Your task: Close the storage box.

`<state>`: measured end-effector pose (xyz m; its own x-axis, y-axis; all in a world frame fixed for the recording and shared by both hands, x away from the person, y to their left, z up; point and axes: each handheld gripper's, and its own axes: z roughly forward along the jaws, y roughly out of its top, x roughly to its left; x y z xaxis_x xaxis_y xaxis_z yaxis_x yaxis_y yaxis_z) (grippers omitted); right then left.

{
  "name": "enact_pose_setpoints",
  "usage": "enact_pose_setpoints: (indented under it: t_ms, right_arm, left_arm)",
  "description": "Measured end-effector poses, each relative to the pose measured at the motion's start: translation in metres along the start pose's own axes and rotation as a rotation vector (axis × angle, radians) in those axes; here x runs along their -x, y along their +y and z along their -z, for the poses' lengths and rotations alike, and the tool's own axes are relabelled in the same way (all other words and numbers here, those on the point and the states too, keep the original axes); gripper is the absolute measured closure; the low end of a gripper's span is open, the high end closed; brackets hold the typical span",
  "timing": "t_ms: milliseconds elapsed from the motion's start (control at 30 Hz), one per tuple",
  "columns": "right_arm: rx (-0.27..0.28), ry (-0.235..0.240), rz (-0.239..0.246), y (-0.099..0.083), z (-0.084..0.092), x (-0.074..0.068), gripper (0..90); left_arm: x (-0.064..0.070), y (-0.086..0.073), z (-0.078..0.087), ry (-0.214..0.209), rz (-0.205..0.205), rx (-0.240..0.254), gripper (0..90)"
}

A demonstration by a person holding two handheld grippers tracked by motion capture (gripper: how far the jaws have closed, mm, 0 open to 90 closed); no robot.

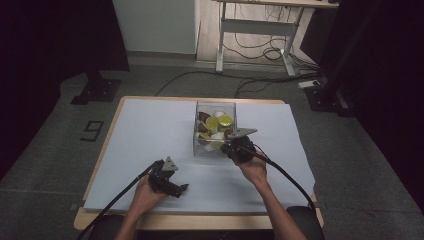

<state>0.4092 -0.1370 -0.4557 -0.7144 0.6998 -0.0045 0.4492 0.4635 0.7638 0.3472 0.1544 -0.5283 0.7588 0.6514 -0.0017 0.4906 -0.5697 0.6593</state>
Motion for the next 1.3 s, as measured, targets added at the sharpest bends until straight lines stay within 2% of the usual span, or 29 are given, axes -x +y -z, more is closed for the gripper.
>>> enact_pose_setpoints:
  t_ms: [533, 1300]
  right_arm:
    - [0.01, -0.049, 0.003, 0.003, -0.006, 0.003, 82.8]
    - [0.025, -0.055, 0.003, 0.002, -0.01, 0.004, 82.9]
  left_arm:
    - [0.0, 0.0, 0.0, -0.001, 0.002, 0.001, 0.0]
    - [0.0, 0.0, 0.0, -0.001, 0.003, 0.001, 0.0]
